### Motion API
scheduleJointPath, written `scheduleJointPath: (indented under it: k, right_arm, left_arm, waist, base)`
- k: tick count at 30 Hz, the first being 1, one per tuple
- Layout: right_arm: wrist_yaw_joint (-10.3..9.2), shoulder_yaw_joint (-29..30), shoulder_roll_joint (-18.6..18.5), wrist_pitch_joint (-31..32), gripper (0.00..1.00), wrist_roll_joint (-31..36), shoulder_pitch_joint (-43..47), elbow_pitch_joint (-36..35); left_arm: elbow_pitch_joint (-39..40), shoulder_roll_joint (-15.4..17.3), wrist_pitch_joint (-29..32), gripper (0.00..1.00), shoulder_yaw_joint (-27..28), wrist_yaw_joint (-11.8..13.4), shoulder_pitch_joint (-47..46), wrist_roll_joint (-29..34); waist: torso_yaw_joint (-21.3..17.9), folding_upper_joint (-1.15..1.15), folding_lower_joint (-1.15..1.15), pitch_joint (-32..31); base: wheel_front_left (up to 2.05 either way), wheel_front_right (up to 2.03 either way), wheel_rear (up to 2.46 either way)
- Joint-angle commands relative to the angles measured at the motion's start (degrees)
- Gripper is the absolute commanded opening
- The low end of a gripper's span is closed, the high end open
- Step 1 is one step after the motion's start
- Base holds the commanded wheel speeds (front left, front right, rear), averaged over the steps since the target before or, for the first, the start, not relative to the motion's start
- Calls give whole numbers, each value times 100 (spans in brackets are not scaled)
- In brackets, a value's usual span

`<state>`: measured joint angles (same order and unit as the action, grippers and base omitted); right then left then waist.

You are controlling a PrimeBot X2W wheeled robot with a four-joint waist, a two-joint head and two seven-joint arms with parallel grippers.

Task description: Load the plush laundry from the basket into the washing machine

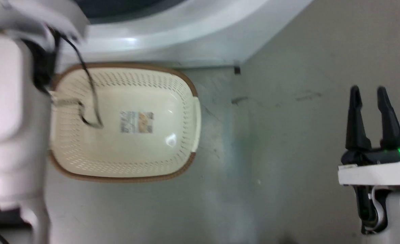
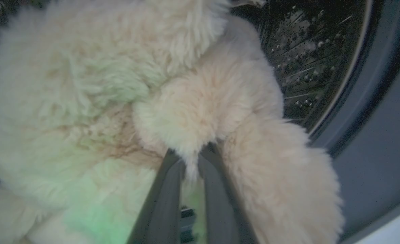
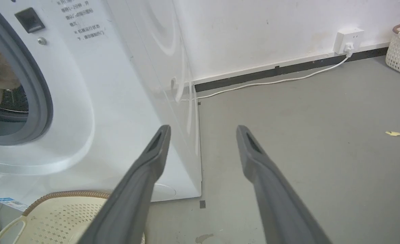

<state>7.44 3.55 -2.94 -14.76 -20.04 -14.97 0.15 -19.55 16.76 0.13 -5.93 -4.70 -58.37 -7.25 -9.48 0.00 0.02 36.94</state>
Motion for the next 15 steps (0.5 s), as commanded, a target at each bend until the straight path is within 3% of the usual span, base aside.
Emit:
scheduleJointPath:
  k: [1, 6, 15]
  right_arm:
    - [5, -43, 6, -24, 100, -11, -94, -45]
    - [5, -199, 6, -24, 100, -46, -251, -87]
    - [5, -328, 6, -24, 100, -200, -428, -117]
  left_arm:
    - [-82, 63, 22, 0, 20, -3, -266, 46]
    - [-1016, 236, 225, 0, -60, 1, -1305, 209]
    - [-2418, 387, 510, 0, -199, 247, -2672, 486]
  waist:
    - [-265, 0, -2, 323]
    - [-445, 0, -2, 628]
    - [-630, 0, -2, 1007]
  base:
    - [0, 0, 0]
    - [0, 0, 0]
    - [0, 0, 0]
